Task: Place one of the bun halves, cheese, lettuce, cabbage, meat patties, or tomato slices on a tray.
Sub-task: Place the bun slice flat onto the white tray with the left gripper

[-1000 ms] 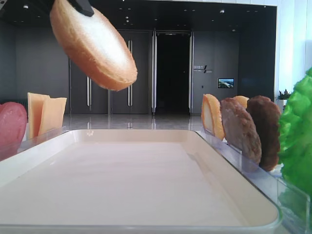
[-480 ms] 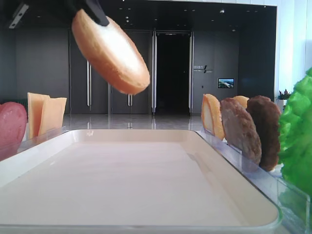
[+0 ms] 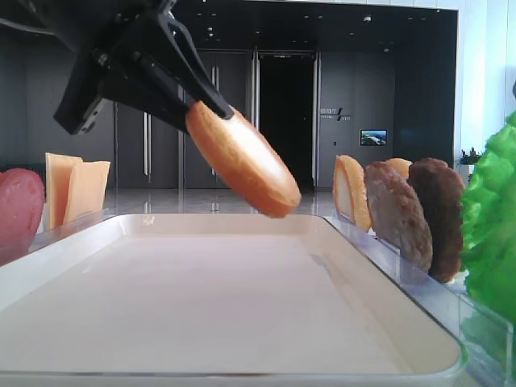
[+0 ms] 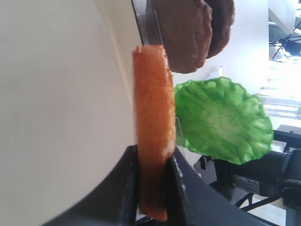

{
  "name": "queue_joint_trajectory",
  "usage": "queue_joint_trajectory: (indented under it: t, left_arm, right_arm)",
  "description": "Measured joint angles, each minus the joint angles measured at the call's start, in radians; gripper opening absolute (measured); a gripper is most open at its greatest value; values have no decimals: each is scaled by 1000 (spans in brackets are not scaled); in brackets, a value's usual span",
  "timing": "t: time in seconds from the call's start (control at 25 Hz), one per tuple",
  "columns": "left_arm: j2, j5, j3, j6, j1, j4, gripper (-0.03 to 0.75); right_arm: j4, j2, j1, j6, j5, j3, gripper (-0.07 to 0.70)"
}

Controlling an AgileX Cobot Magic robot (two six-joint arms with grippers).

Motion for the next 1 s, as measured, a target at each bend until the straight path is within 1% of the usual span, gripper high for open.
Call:
queue_joint_trajectory:
  t: [0.24, 0.48, 0.68, 0.84, 1.0]
  left_arm:
    - [43, -35, 0, 17, -40, 0, 117]
    - [52, -36, 0, 18, -53, 5, 117]
    - [52, -13, 0, -7, -53, 32, 117]
    - [52, 27, 0, -78, -54, 129, 117]
    - [52, 27, 0, -100, -54, 158, 117]
  right_arm:
    - [0, 0, 0, 0, 0, 0, 531]
    - [0, 0, 0, 0, 0, 0, 531]
    - [0, 0, 0, 0, 0, 0, 531]
    - [0, 0, 0, 0, 0, 0, 531]
    - [0, 0, 0, 0, 0, 0, 531]
